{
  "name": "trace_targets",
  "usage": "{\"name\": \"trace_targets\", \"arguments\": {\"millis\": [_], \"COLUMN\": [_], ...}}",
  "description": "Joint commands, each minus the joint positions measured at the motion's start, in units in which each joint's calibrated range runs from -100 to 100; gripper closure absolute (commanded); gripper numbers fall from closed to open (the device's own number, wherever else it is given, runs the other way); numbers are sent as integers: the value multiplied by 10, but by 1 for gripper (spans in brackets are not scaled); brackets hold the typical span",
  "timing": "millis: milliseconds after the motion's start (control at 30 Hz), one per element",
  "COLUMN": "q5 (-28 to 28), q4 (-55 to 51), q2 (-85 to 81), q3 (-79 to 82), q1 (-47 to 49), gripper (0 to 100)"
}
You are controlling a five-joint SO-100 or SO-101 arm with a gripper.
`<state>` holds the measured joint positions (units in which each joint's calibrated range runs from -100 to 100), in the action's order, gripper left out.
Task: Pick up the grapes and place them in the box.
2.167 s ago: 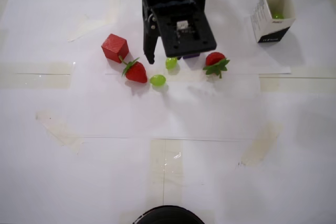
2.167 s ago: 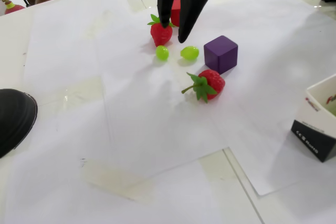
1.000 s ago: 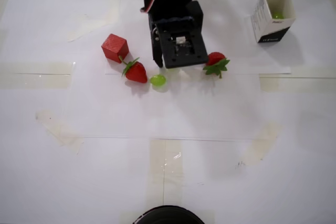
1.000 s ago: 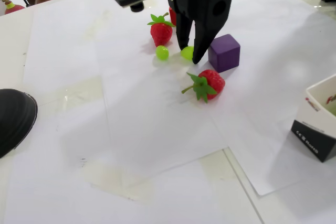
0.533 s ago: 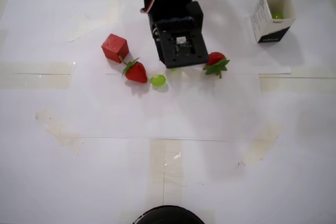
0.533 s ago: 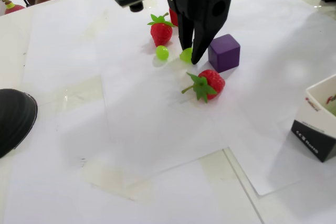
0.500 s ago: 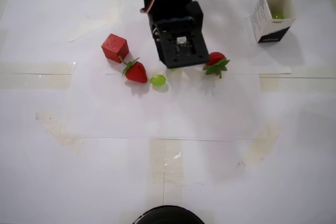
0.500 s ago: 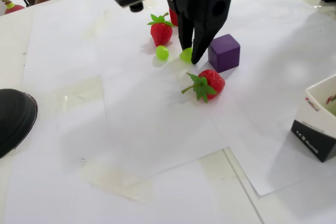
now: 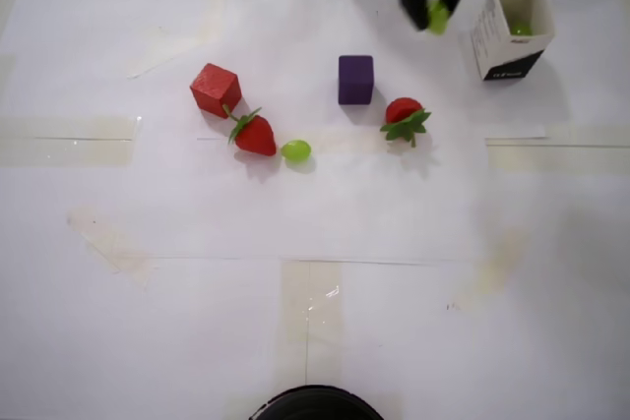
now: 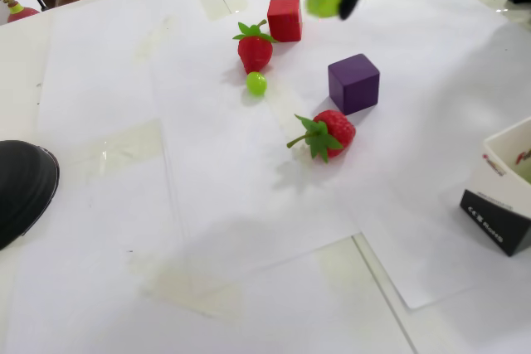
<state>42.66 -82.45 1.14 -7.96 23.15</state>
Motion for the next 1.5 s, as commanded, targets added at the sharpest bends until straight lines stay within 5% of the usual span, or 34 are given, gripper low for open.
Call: {"name": "trace_targets", "arguments": {"millis": [0,400,833,1467], "q5": [32,57,48,10], "q4": [3,115,134,105], "q2": [-52,-33,-34,-99], "q3": [-23,129,176,133], "q1": [116,205,186,119], "gripper": [93,93,92,78]}}
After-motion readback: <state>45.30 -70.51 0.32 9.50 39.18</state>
